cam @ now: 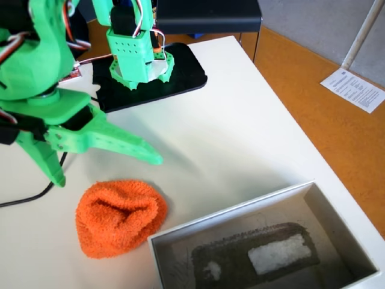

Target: Remove orange objects from table

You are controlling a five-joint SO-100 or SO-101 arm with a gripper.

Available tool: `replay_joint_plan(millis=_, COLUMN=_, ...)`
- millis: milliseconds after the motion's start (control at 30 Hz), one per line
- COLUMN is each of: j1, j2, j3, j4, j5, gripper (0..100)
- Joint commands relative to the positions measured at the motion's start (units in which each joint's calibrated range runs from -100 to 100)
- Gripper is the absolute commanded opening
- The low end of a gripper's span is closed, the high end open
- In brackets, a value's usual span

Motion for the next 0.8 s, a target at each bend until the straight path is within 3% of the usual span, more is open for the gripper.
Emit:
replay_joint_plan(millis=0, j1=-1.06, j2=2.43, j3=-2.28, j4=-0.28, j5=0.59, gripper=75)
replay_joint_plan(millis=500, j1=-8.23, j2=16.28, j3=-13.33, j4=-7.49, j5=1.71, gripper=67)
replay_joint_plan(millis=567, j1=-8.15, j2=16.37, j3=-12.94, j4=-7.65, j5=2.05, gripper=56)
replay_joint_plan(millis=600, j1=-8.01, j2=16.37, j3=-12.75, j4=-7.65, j5=2.10, gripper=46)
replay_joint_plan(millis=700, j1=-7.49, j2=16.37, j3=-12.36, j4=-7.65, j5=2.44, gripper=35)
replay_joint_plan(millis=767, j1=-7.34, j2=16.37, j3=-12.36, j4=-8.06, j5=1.56, gripper=11)
